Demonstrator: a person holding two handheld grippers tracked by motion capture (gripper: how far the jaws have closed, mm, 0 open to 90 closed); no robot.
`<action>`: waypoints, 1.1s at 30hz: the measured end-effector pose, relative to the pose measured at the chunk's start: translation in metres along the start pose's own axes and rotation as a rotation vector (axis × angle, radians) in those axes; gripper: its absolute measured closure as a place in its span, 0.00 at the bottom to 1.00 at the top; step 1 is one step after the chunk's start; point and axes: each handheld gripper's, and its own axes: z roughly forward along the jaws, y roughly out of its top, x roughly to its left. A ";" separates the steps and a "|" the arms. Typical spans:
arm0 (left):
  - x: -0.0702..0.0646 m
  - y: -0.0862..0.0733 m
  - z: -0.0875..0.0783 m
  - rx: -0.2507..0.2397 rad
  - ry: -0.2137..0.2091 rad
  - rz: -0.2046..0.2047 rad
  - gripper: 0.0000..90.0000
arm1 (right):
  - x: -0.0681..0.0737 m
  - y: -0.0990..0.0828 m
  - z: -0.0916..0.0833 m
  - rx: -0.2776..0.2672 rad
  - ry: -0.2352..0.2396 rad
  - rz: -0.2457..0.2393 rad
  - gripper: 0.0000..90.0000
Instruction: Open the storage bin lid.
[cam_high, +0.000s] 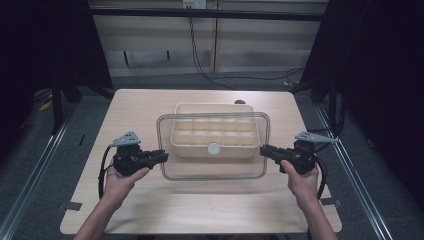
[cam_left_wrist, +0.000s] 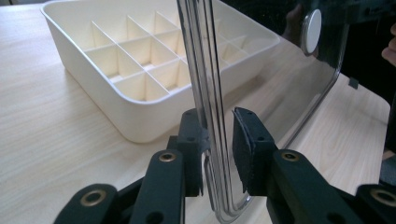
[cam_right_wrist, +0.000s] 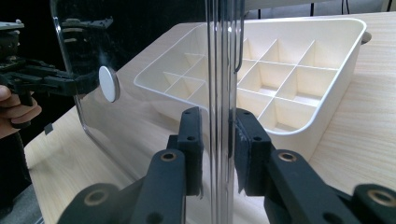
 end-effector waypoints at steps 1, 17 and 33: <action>-0.001 -0.002 0.000 0.002 0.002 0.000 0.82 | 0.001 0.000 -0.001 -0.001 -0.002 0.000 0.83; -0.014 -0.009 -0.006 0.045 -0.022 0.024 0.82 | 0.010 -0.014 -0.013 0.020 -0.016 -0.001 0.83; -0.022 -0.028 -0.010 0.072 -0.029 0.005 0.82 | 0.019 -0.030 -0.016 0.043 -0.020 0.012 0.82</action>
